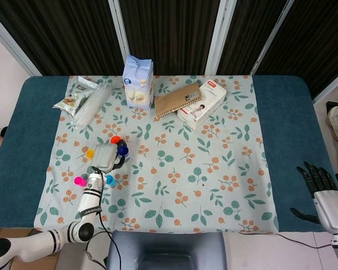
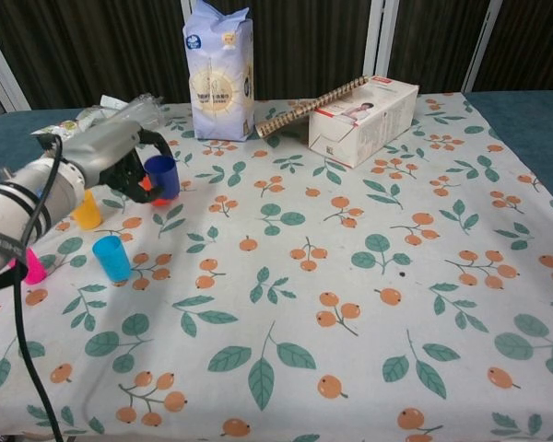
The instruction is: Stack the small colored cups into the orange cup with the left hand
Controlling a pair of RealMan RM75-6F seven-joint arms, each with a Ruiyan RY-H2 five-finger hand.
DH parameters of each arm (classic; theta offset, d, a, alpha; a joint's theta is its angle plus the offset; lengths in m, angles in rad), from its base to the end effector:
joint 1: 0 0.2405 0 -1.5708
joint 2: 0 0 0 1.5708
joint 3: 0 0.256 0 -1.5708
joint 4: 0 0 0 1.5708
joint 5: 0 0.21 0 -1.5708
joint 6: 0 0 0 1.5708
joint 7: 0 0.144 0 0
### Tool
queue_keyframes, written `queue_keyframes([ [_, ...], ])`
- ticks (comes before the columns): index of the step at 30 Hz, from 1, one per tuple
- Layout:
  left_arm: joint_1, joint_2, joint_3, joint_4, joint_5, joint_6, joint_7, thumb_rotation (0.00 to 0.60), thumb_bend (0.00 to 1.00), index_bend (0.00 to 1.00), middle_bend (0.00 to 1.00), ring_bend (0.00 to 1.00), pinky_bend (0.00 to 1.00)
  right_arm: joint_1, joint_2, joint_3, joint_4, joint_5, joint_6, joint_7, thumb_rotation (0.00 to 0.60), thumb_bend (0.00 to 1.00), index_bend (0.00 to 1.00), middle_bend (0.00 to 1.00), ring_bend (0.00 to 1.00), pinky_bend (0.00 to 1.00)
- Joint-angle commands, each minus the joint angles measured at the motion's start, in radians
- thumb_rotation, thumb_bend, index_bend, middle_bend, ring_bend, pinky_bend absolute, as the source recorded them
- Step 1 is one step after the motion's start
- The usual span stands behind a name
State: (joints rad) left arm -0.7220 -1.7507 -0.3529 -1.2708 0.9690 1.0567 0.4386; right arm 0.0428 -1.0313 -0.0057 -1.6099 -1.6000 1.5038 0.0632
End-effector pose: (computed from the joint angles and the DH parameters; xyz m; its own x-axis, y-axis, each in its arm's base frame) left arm -0.1534 0.3782 -0.0255 0.3330 0.1327 0.9335 0.9402 -0.1220 -0.3180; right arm -0.3154 -0.1560 0.1766 0.4266 -0.0561 0.9027 -0.9038 -0.0631 0.4233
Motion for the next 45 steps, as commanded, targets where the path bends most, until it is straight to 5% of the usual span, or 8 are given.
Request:
queue_keyframes([
  [1,-0.021,0.033,-0.044,-0.005,-0.041,0.0,0.008,0.6,0.39,0.65,1.0,1.0,1.0,0.002,0.0,0.0,0.0,0.0,-0.004,0.0,0.6,0.12,0.0,0.0,0.0,0.0],
  [20,-0.071,-0.034,-0.016,0.191,-0.102,-0.066,-0.022,0.6,0.39,0.59,1.0,1.0,1.0,-0.005,0.006,0.0,0.002,-0.01,0.014,0.012,0.6,0.13,0.0,0.0,0.0,0.0],
  [23,-0.073,-0.043,-0.011,0.2,-0.107,-0.076,-0.027,0.6,0.39,0.45,1.0,1.0,1.0,-0.009,0.007,0.002,0.005,-0.009,0.022,0.02,0.6,0.13,0.0,0.0,0.0,0.0],
  [25,-0.074,-0.044,-0.011,0.199,-0.108,-0.077,-0.032,0.6,0.38,0.21,1.0,1.0,1.0,-0.01,0.008,0.001,0.007,-0.01,0.023,0.024,0.6,0.13,0.0,0.0,0.0,0.0],
  [28,-0.071,-0.032,-0.005,0.181,-0.105,-0.072,-0.026,0.6,0.38,0.01,1.0,1.0,1.0,-0.011,0.008,0.002,0.009,-0.012,0.026,0.026,0.6,0.13,0.0,0.0,0.0,0.0],
  [35,-0.015,0.094,0.009,-0.023,-0.083,-0.015,-0.02,0.6,0.36,0.01,1.0,1.0,1.0,-0.003,0.001,0.002,0.007,-0.004,0.004,0.009,0.6,0.13,0.0,0.0,0.0,0.0],
  [40,0.054,0.22,0.058,-0.182,-0.084,0.017,0.003,0.6,0.36,0.13,1.0,1.0,1.0,-0.003,-0.002,0.0,0.004,-0.009,0.004,-0.002,0.6,0.13,0.0,0.0,0.0,0.0],
  [45,0.094,0.245,0.094,-0.165,-0.115,-0.017,-0.049,0.6,0.36,0.2,1.0,1.0,1.0,-0.002,-0.007,-0.002,0.001,-0.014,0.003,-0.01,0.6,0.13,0.0,0.0,0.0,0.0],
])
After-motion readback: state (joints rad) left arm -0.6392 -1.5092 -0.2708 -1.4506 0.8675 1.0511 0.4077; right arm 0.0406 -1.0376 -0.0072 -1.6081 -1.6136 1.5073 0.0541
